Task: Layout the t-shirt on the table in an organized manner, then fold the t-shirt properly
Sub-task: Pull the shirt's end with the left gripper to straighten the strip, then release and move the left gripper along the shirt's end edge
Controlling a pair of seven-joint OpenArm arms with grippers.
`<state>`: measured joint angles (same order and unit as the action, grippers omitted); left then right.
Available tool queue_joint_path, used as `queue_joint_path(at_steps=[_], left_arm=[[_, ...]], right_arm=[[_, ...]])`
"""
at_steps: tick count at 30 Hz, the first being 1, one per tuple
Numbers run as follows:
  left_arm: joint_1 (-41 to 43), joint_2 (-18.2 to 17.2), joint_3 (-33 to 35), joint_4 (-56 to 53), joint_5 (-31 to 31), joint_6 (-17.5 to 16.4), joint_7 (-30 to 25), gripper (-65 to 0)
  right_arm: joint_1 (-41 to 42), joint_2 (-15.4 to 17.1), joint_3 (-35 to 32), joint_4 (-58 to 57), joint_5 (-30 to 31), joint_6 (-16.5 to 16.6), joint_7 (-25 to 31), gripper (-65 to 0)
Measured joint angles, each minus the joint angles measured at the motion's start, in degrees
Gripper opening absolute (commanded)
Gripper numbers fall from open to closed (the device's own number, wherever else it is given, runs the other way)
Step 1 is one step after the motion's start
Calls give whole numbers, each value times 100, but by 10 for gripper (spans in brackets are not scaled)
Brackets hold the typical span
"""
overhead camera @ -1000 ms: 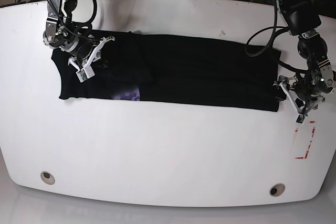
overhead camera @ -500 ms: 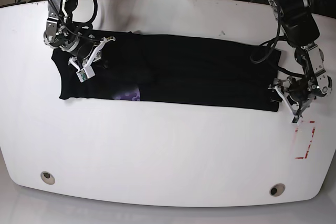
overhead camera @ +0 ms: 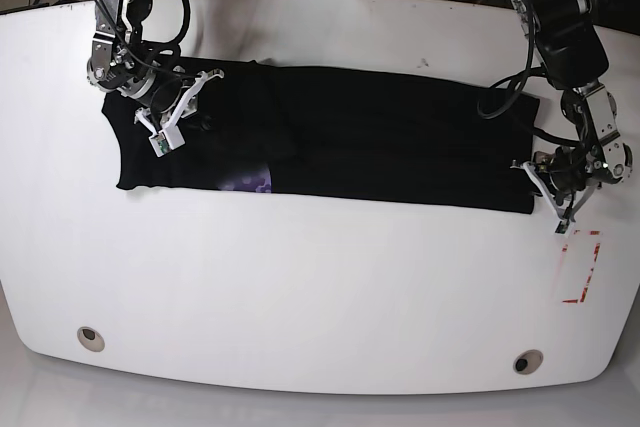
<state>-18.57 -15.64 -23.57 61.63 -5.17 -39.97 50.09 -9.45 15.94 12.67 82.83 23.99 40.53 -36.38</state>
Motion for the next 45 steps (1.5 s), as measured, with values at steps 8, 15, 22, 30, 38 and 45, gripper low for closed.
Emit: queue_joint_path(at_steps=[8,15,22,30,38,45], left_arm=[[192,-4,-15,623,-42,0,269,-594],[428,-2,-31,1344,-70,-17,616,-594],[734,4,-179,1969,-103,-17,925,-594],[1043,7,-188,2483,-94,-15,1036,-594],[1462,7,-188,2951,-92,-15,1058,-589],[1609,9,-188,3108,-92,-17,1058,-587]], right_arm=[[0,-9,0,0,2,0,0,-647],[2,-15,-2,0,2,0,-2,-647],[2,-24,-2,0,2,0,-2,-647],[2,-24,-17,0,4,2,-2,-647],[2,-24,-17,0,4,2,-2,-647],[2,-24,-24,0,4,2,-2,-647]])
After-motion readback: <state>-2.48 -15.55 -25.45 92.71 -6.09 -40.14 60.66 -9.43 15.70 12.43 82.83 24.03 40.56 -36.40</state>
